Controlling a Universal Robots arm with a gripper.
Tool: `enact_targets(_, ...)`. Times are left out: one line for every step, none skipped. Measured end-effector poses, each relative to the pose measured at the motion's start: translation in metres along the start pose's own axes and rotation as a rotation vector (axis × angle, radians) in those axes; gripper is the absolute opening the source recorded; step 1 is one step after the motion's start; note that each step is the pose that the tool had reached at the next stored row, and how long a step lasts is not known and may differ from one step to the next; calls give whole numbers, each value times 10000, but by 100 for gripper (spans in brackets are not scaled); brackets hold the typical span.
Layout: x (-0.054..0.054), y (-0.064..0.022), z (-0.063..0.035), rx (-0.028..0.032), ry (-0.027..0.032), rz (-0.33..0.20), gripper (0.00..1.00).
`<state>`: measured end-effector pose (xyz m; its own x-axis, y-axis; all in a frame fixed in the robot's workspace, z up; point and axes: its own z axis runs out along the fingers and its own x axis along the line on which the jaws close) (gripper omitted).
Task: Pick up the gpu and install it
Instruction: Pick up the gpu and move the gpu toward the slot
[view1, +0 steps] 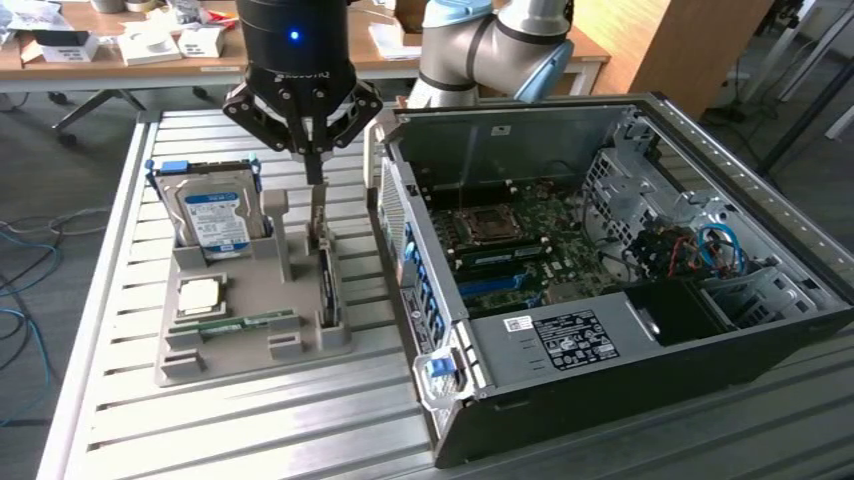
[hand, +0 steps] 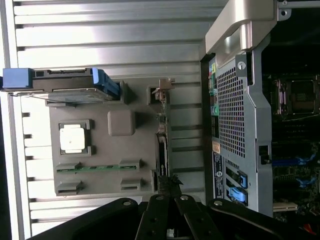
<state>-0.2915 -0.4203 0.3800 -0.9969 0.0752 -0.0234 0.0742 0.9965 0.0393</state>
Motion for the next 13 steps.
enact_targets(0, 0, 0, 0, 0, -1, 11)
enact_targets(0, 0, 0, -1, 0, 0, 11)
enact_targets(0, 0, 0, 0, 0, 0, 11)
enact_targets(0, 0, 0, 0, 0, 0, 11)
enact_targets(0, 0, 0, 0, 0, 0, 11)
enact_targets(0, 0, 0, 0, 0, 0, 11)
enact_targets(0, 0, 0, 0, 0, 0, 11)
enact_targets(0, 0, 0, 0, 0, -1, 11)
enact_targets(0, 0, 0, 0, 0, 0, 11)
enact_targets(0, 0, 0, 0, 0, 0, 17)
enact_targets(0, 0, 0, 0, 0, 0, 23)
enact_targets(0, 0, 0, 0, 0, 0, 23)
enact_targets(0, 0, 0, 0, 0, 0, 29)
